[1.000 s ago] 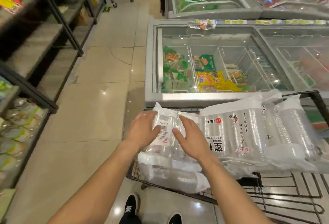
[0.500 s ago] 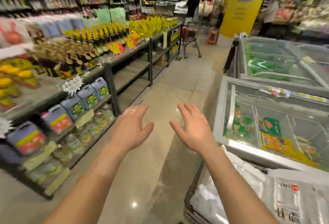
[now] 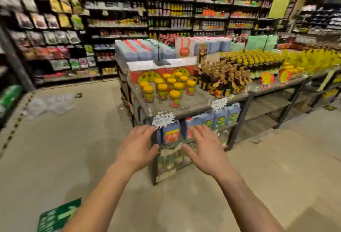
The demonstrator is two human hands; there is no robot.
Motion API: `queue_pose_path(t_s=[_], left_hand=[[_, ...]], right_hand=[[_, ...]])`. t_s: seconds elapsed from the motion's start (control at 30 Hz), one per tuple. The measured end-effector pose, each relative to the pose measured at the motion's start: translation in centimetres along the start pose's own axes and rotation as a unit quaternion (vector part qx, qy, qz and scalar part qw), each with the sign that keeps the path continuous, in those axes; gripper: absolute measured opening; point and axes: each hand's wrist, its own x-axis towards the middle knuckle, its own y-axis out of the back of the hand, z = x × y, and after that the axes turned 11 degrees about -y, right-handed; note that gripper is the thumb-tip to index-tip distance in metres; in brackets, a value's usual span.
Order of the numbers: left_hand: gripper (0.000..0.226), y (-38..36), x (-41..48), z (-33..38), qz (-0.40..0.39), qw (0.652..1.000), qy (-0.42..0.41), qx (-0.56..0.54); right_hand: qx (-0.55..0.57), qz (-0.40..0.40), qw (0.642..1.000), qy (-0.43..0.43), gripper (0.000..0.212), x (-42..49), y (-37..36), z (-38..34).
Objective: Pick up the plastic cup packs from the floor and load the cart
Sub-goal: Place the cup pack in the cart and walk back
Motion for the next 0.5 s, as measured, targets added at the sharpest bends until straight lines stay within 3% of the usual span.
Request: queue_pose_path(t_s=[0.23, 0.5], left_hand=[[0.082, 2.4, -1.1, -16.2, -0.008, 0.986, 0.142, 0.085], [0.075, 3.3, 5.2, -34.3, -0.017, 0.955, 0.274, 0.116]], right_hand=[[-0.016, -0.056, 0.988, 0.141, 0.080, 13.1, -8.5, -13.7], [-0.011, -0.095, 0.965, 0.246, 0.075, 31.9, -17.3, -27.1]])
